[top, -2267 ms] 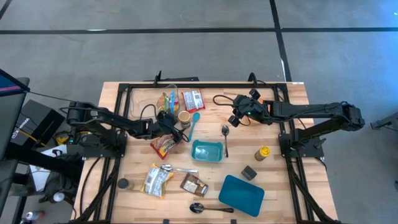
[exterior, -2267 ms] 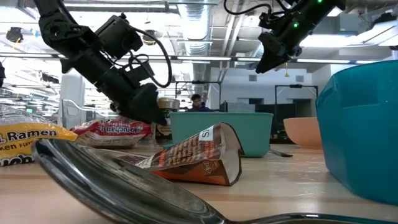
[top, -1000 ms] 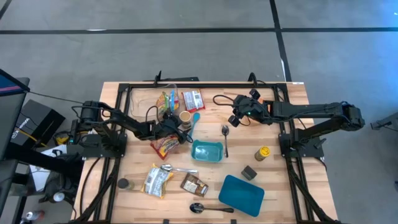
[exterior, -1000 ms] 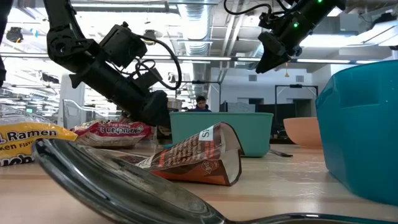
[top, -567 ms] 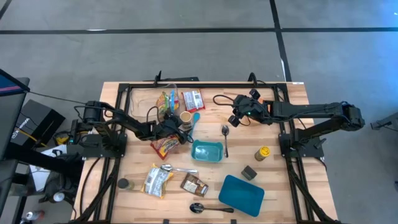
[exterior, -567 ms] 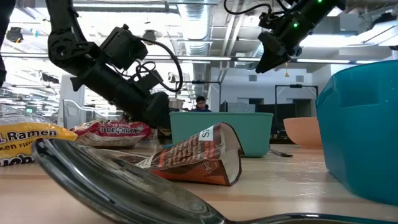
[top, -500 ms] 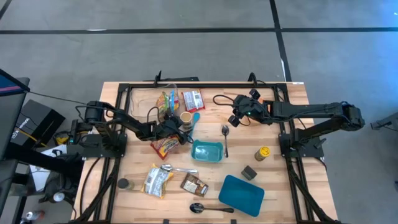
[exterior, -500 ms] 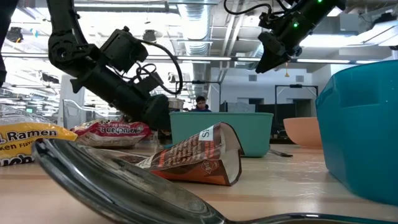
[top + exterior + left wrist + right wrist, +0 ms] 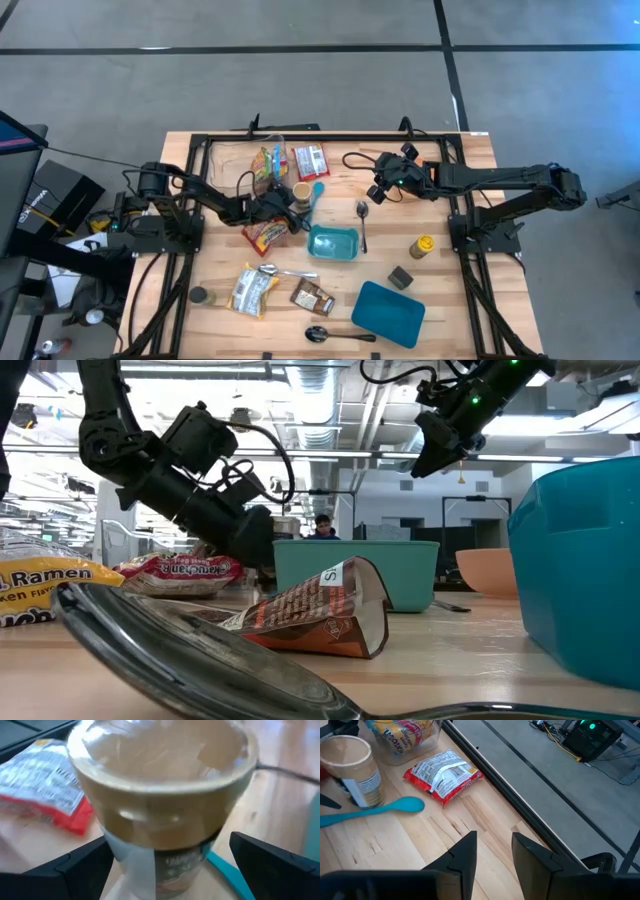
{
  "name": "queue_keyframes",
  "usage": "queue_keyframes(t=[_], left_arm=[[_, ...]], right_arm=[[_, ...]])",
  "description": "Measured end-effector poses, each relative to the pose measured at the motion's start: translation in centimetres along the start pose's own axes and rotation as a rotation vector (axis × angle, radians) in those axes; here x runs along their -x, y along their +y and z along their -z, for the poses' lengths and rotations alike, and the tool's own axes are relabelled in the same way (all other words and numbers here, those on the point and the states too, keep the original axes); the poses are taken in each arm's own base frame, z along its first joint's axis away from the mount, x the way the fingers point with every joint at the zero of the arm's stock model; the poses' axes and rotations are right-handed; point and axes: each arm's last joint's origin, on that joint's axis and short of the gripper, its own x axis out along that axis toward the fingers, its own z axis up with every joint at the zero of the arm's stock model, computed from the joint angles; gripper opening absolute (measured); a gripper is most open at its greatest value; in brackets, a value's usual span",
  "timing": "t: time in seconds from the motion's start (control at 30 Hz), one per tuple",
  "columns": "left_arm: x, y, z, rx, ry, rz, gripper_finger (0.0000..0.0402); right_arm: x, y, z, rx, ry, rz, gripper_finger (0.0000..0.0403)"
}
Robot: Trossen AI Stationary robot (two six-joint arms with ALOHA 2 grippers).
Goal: Pick & Place Food Item
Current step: Put the gold seasoning bottle into the blue bin
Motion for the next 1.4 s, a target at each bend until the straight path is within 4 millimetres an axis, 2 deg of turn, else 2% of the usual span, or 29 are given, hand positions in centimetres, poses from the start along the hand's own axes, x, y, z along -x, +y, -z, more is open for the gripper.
queue_keyframes(t=[0.33,0.57,1.4], left_arm=[[-0.2,0.7,-0.2,-0.088,-0.006,-0.026,0.0383],[-0.3,0.6,-0.3,-0.083,-0.014,0.028,0.0383],[-0.5,1.2,-0.6,-0.057,-0.021,0.038,0.0383]], right_arm=[[0.0,0.0,0.0,-0.001,-0.001,0.0,0.0116],[0.0,0.0,0.0,-0.001,-0.001,0.0,0.0116],[0.0,0.0,-0.1,-0.007,-0.009,-0.001,0.0116]])
